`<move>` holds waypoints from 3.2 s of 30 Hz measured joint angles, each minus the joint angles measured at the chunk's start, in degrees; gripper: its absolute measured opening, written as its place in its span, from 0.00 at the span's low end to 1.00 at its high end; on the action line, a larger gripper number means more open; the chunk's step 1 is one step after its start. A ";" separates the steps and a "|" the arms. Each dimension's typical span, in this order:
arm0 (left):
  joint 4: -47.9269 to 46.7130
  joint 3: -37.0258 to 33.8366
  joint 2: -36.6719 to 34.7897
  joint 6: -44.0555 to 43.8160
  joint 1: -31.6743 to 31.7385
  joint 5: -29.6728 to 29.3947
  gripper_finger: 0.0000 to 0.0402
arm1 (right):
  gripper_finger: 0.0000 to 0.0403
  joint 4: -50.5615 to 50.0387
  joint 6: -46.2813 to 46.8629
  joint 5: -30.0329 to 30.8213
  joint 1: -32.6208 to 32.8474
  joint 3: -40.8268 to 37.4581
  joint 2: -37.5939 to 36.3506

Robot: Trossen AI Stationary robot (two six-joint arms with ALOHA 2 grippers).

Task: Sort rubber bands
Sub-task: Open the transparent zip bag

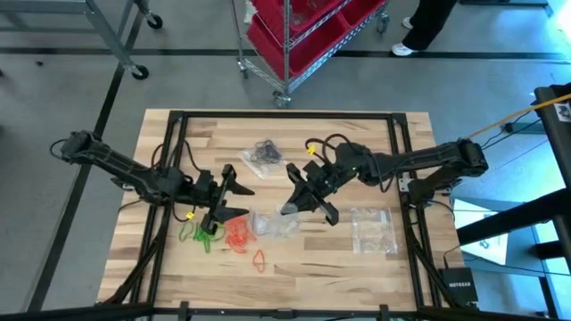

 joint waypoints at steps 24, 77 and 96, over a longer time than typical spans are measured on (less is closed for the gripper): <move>-0.13 -0.02 0.70 -1.18 -2.69 1.50 0.58 | 0.00 -2.88 0.45 0.13 -5.40 -0.01 1.53; 0.09 1.45 1.35 33.57 -10.33 -10.30 0.58 | 0.00 21.24 22.06 12.89 -1.42 -0.03 10.26; 2.18 1.67 0.45 40.11 -11.93 -19.62 0.58 | 0.00 20.01 32.50 11.47 -2.21 -0.03 13.77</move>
